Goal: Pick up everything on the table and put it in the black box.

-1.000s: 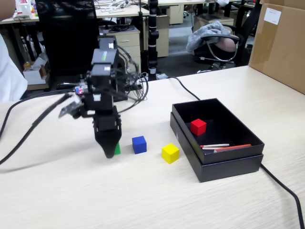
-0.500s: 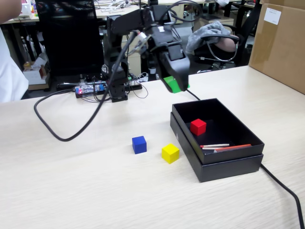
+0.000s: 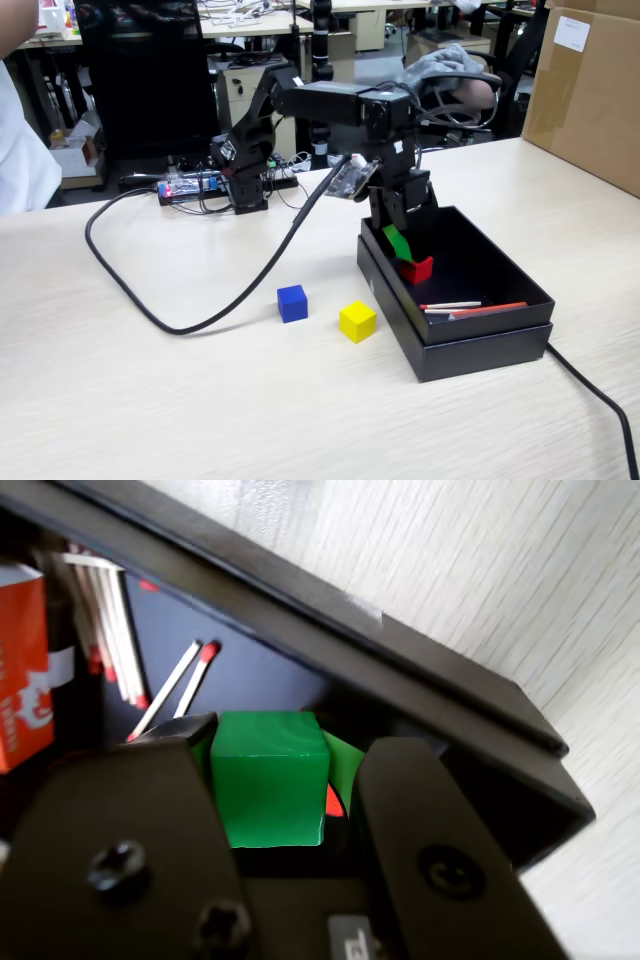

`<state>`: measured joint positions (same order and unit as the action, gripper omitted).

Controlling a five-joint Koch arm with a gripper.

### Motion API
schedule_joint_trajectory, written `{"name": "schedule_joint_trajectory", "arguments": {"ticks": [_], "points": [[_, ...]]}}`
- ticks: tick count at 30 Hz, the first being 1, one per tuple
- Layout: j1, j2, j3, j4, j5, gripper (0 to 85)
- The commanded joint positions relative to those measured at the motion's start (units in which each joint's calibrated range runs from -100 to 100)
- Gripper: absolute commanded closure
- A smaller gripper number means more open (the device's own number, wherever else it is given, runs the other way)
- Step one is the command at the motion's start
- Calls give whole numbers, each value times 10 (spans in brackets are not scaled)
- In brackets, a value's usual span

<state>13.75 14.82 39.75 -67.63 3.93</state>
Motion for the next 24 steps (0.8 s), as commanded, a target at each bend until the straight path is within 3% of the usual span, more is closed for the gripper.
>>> {"name": "schedule_joint_trajectory", "arguments": {"ticks": [1, 10, 12, 13, 20, 24], "points": [[-4, -4, 49, -2, 0, 725], [-12, 50, 38, -9, 1, 706], [-12, 53, 21, -19, 3, 560], [-11, 51, 18, -19, 3, 539], [-13, -31, -12, -19, 3, 443], [-18, -148, -25, -19, 2, 439]]}}
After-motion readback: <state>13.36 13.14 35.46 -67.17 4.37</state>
